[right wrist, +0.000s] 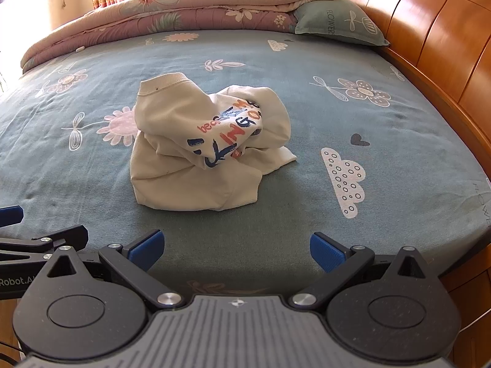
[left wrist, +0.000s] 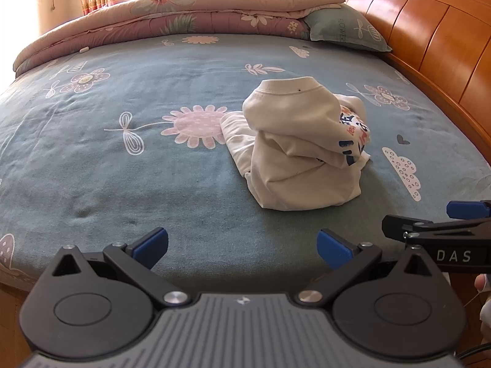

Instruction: Fold clothes

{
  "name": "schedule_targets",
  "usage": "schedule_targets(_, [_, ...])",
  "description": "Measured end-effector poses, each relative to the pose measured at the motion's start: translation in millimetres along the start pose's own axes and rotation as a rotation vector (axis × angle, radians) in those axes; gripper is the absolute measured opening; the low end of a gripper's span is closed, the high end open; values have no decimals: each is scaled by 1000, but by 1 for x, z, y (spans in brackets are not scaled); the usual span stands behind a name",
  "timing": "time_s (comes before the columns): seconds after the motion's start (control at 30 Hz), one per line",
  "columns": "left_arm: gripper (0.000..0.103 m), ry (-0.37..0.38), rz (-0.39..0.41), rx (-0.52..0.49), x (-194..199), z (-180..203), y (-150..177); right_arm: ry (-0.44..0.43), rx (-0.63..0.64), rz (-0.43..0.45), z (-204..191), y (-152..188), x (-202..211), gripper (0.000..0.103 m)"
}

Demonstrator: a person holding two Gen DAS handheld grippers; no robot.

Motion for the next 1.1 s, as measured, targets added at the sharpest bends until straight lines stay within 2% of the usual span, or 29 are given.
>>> schedule_targets(0.57, [103,1,-23,-5,-17,-1,-6,2,6,-25,-1,-8,-18,103])
schedule_targets(1.1, [103,-12,-47,38,-46,-18,-15,-68,56,0,-2,-21,-42,103])
Point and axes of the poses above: each gripper's, at about its wrist camera, not at the fingertips, and x roughly against the way its jaws point, z to its right, y to its underside, the point moved 2 cm from there along -x, roughly the way its jaws point, and after that the axes turned 10 degrees about -x, right-handed, at the moved point
